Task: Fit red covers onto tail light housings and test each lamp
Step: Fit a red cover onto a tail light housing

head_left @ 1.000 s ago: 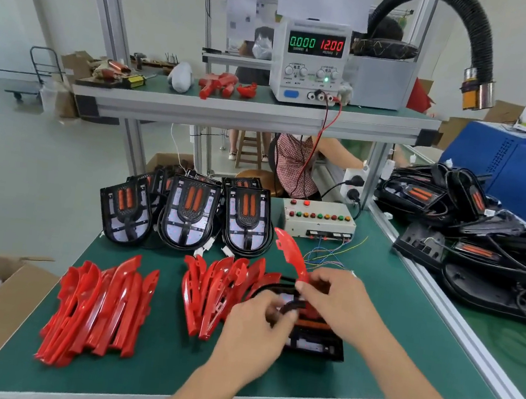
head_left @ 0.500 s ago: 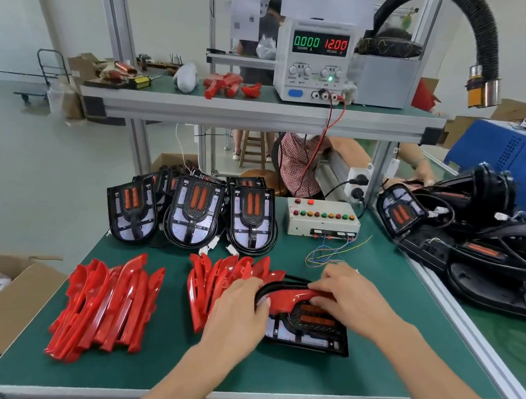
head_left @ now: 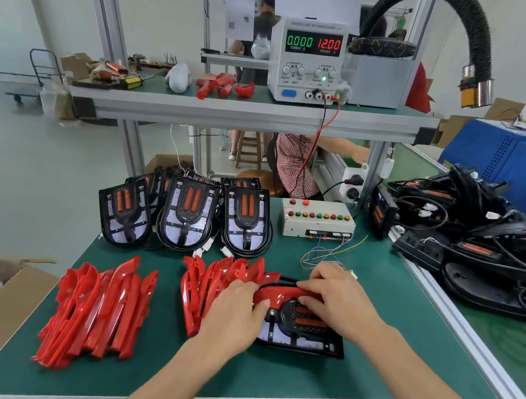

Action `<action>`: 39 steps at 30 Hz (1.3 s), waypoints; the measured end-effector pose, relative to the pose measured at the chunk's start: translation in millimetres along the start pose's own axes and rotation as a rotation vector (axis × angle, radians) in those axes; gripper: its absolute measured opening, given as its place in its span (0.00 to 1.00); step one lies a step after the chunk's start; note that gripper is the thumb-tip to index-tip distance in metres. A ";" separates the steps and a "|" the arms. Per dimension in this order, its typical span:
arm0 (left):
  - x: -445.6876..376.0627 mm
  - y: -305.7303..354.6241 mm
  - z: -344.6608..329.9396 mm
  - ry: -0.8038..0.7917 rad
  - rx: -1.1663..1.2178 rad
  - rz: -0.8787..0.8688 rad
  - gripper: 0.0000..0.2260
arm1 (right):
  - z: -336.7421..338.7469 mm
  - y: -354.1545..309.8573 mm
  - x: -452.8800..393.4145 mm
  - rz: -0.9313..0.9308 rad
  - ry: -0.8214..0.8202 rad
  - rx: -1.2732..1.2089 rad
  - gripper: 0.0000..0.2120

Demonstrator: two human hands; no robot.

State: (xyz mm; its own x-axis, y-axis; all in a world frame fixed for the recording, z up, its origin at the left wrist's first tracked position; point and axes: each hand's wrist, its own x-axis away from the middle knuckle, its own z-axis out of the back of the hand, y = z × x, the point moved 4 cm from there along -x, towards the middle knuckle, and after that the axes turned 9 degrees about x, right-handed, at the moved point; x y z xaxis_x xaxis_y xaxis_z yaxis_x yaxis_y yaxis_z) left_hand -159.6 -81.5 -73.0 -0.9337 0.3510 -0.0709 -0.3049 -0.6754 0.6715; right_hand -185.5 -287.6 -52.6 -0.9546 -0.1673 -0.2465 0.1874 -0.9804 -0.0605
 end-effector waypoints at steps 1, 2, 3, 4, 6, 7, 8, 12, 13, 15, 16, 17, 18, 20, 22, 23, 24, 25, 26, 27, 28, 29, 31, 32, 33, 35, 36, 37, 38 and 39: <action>-1.2 0.1 -1.3 -0.014 -0.015 -0.004 0.20 | -2.0 0.0 1.5 -0.010 0.010 -0.002 0.16; -2.3 0.4 -2.4 -0.024 -0.031 -0.011 0.21 | -4.6 0.6 3.2 -0.022 0.016 -0.014 0.16; -3.4 0.6 -3.4 -0.032 -0.044 -0.018 0.22 | -7.6 2.1 5.5 -0.038 0.015 -0.040 0.16; -4.7 0.6 -4.2 -0.035 -0.054 -0.023 0.23 | -10.2 4.2 7.6 -0.058 0.013 -0.082 0.17; -6.7 -0.7 -5.4 -0.036 -0.065 -0.027 0.23 | -12.7 10.3 12.5 -0.121 0.018 -0.170 0.19; -7.2 -1.3 -5.7 -0.034 -0.066 -0.029 0.22 | -12.9 14.0 15.5 -0.162 0.023 -0.204 0.20; -7.6 -2.0 -5.8 -0.030 -0.063 -0.033 0.22 | -13.2 17.8 19.1 -0.204 0.031 -0.234 0.20; -7.2 -2.3 -6.5 0.007 -0.018 -0.062 0.20 | -17.3 28.6 37.2 -0.349 0.087 -0.357 0.20; -6.7 -2.3 -7.0 0.015 -0.007 -0.065 0.19 | -19.0 29.8 40.4 -0.373 0.097 -0.376 0.20; -5.9 -2.7 -8.6 0.027 0.006 -0.064 0.18 | -23.1 31.2 44.0 -0.426 0.098 -0.438 0.19; -5.3 -2.9 -9.5 0.032 0.009 -0.061 0.17 | -24.6 31.3 44.9 -0.452 0.087 -0.490 0.18; -4.8 -3.1 -10.3 0.036 0.018 -0.056 0.17 | -26.2 30.8 45.5 -0.470 0.076 -0.545 0.17; -4.2 -3.6 -10.9 0.038 0.036 -0.051 0.17 | -27.9 30.0 46.0 -0.479 0.075 -0.591 0.17; -3.3 -5.1 -11.4 0.049 0.093 -0.049 0.16 | -30.4 28.2 48.3 -0.489 0.113 -0.666 0.15; -2.0 -7.1 -11.9 0.065 0.159 -0.052 0.15 | -33.1 26.3 51.4 -0.499 0.172 -0.732 0.14; -1.0 -7.5 -12.2 0.072 0.186 -0.057 0.15 | -34.4 25.6 52.6 -0.502 0.201 -0.768 0.14; 0.1 -7.7 -12.7 0.080 0.208 -0.062 0.15 | -35.4 25.0 53.3 -0.503 0.229 -0.816 0.14; 1.2 -7.9 -13.3 0.088 0.228 -0.063 0.15 | -36.0 24.6 53.6 -0.496 0.253 -0.872 0.14; 1.8 -8.2 -14.0 0.095 0.247 -0.065 0.16 | -36.2 24.4 53.8 -0.484 0.273 -0.924 0.14; 2.2 -8.1 -14.3 0.101 0.261 -0.072 0.17 | -35.9 24.8 54.2 -0.470 0.288 -0.963 0.14; 2.4 -7.2 -14.0 0.104 0.269 -0.081 0.18 | -35.2 25.4 54.8 -0.459 0.297 -0.990 0.15; 2.3 -5.8 -13.2 0.104 0.273 -0.087 0.18 | -34.4 26.7 55.6 -0.452 0.300 -1.012 0.14; 0.4 -3.2 -10.7 0.095 0.280 -0.095 0.19 | -34.0 30.4 57.1 -0.450 0.299 -1.047 0.14; -0.6 -1.8 -9.5 0.085 0.284 -0.100 0.19 | -34.1 32.4 58.1 -0.454 0.300 -1.057 0.14; -1.6 -0.2 -7.9 0.074 0.285 -0.106 0.19 | -34.1 34.1 59.0 -0.459 0.303 -1.060 0.14; -3.9 2.6 -5.1 0.058 0.264 -0.131 0.19 | -33.1 34.7 59.7 -0.458 0.311 -1.062 0.16; -5.2 3.8 -4.2 0.053 0.230 -0.149 0.19 | -32.4 34.3 59.4 -0.456 0.316 -1.063 0.17; -6.2 4.4 -3.6 0.050 0.184 -0.164 0.21 | -31.5 34.3 58.9 -0.459 0.321 -1.068 0.17; -6.8 4.7 -3.3 0.048 0.139 -0.175 0.23 | -30.6 34.2 58.2 -0.468 0.325 -1.081 0.16; -7.1 4.9 -2.6 0.048 0.112 -0.185 0.25 | -29.2 34.4 57.2 -0.480 0.330 -1.100 0.15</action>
State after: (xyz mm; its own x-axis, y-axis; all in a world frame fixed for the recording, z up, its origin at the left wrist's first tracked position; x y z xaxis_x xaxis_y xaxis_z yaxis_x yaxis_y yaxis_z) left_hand -154.9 -89.0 -71.1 -0.8726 0.4289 -0.2336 -0.4512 -0.5251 0.7216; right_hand -226.8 -327.8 -97.1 -0.9064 0.3738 -0.1966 0.0819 -0.3011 -0.9501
